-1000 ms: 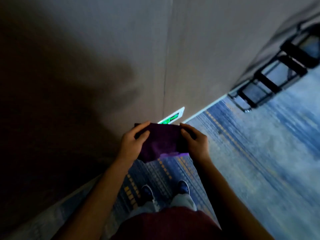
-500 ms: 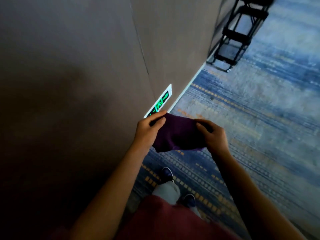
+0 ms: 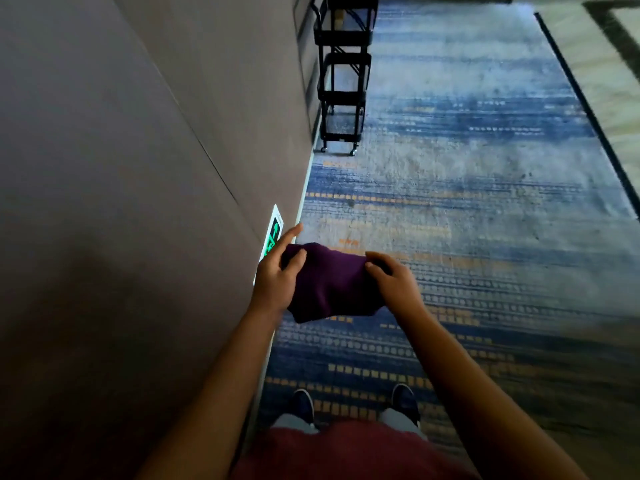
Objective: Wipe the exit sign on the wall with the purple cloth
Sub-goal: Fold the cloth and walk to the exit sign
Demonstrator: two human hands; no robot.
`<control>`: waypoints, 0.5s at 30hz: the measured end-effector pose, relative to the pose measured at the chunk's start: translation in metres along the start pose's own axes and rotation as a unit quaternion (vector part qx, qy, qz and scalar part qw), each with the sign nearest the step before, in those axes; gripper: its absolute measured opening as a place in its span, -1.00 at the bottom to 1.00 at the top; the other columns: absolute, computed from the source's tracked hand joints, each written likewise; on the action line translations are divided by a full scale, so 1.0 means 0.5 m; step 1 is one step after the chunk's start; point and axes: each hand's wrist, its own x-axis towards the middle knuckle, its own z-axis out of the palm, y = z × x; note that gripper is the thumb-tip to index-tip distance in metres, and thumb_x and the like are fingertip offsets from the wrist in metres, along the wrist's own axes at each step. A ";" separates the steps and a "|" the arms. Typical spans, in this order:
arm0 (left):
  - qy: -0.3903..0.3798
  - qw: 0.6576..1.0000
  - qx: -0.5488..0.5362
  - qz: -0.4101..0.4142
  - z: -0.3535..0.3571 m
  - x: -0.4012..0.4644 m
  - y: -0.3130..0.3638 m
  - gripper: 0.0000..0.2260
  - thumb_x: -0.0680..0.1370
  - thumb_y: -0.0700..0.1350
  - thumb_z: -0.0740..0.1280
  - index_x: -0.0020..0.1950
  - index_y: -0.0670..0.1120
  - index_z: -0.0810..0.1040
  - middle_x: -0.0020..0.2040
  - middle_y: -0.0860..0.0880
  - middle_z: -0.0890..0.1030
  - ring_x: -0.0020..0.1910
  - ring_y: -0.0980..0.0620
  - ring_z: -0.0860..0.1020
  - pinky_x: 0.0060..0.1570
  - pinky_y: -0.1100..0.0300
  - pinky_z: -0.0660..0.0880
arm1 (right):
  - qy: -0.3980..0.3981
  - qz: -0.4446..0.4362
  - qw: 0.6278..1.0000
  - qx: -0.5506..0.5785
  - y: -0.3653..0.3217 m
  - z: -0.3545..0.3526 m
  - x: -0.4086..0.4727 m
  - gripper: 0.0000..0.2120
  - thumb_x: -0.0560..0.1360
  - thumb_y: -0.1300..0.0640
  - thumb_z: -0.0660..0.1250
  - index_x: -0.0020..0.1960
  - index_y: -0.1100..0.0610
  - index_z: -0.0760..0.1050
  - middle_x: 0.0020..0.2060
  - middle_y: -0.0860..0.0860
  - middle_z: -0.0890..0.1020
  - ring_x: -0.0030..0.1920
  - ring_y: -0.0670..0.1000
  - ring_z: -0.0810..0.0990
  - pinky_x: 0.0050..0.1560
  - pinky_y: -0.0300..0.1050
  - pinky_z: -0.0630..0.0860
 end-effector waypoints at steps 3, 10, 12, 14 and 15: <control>-0.032 0.999 -0.006 0.001 -0.059 0.006 -0.023 -0.53 0.65 -0.19 0.33 0.43 0.31 0.48 0.22 0.55 0.51 0.43 0.18 0.46 0.50 -0.04 0.40 | 0.011 0.033 0.999 0.022 0.005 0.075 -0.041 -0.69 0.64 0.06 0.33 0.38 -0.04 0.56 0.28 -0.01 0.64 0.29 0.03 0.59 0.35 0.06 0.53; -0.080 0.997 -0.009 -0.020 -0.142 -0.016 -0.044 -0.51 0.67 -0.20 0.31 0.35 0.41 0.46 0.46 0.03 0.48 0.42 -0.04 0.49 0.40 -0.14 0.49 | 0.096 0.024 0.994 -0.056 0.001 0.156 -0.100 -0.49 0.61 -0.03 0.37 0.54 -0.09 0.38 0.40 0.01 0.57 0.22 -0.01 0.62 0.08 -0.19 0.50; -0.082 0.996 0.001 -0.024 -0.144 -0.017 -0.058 -0.53 0.66 -0.19 0.32 0.37 0.39 0.48 0.37 0.07 0.53 0.36 -0.03 0.53 0.35 -0.16 0.53 | 0.087 -0.021 0.995 -0.033 -0.006 0.152 -0.102 -0.51 0.62 0.01 0.38 0.53 -0.08 0.40 0.40 -0.05 0.57 0.27 -0.06 0.59 0.13 -0.19 0.50; -0.096 0.995 0.019 -0.019 -0.144 -0.024 -0.068 -0.54 0.65 -0.19 0.33 0.42 0.29 0.48 0.38 0.04 0.53 0.37 -0.06 0.53 0.37 -0.17 0.51 | 0.040 -0.055 0.998 0.009 -0.011 0.154 -0.112 -0.52 0.61 0.00 0.40 0.51 -0.11 0.42 0.37 -0.09 0.58 0.37 -0.07 0.54 0.30 -0.07 0.51; -0.106 0.994 0.035 -0.021 -0.140 -0.031 -0.078 -0.54 0.65 -0.20 0.34 0.46 0.25 0.47 0.42 0.02 0.52 0.41 -0.06 0.51 0.40 -0.16 0.48 | -0.003 -0.059 0.998 0.021 -0.010 0.154 -0.121 -0.51 0.60 -0.03 0.40 0.50 -0.15 0.41 0.37 -0.10 0.58 0.38 -0.10 0.53 0.33 -0.10 0.51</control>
